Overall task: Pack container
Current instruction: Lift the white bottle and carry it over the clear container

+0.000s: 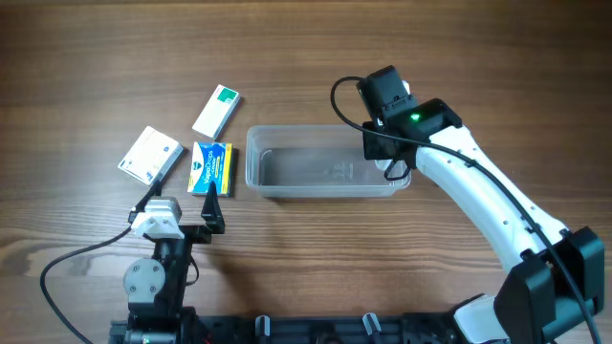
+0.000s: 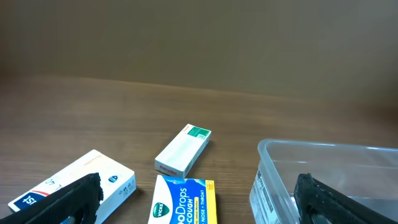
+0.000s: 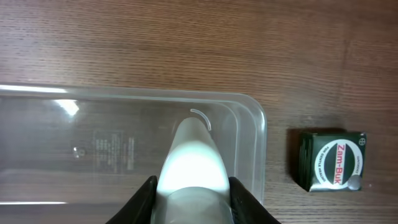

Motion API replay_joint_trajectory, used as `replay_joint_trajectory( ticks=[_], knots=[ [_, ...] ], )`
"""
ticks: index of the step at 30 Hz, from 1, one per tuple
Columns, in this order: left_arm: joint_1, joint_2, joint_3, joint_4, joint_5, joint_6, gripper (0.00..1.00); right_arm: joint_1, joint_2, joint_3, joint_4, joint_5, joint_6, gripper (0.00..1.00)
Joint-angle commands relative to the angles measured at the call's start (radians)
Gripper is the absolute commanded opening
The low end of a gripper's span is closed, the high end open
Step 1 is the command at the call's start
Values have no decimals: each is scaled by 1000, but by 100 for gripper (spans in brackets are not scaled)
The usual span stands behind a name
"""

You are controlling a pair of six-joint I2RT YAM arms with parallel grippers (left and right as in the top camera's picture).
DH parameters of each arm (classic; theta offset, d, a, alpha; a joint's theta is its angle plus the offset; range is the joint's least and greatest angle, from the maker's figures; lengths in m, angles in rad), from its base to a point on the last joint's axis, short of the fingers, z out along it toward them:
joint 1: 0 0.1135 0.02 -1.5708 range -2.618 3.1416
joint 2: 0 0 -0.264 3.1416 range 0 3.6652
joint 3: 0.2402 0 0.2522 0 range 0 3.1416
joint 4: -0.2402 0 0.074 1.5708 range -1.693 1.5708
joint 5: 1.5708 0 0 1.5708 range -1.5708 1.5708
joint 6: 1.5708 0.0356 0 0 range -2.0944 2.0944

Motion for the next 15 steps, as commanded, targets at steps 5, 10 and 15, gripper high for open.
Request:
replay_joint_trajectory(
  ticks=[5,10,15],
  knots=[
    [-5,-7,-8,2,16,-10,100,2,6,0,4,39,31,9],
    [-5,-7,-8,2,16,-10,100,2,6,-54,53,39,36,11],
    [-5,-7,-8,2,16,-10,100,2,6,-85,72,50,6,12]
  ],
)
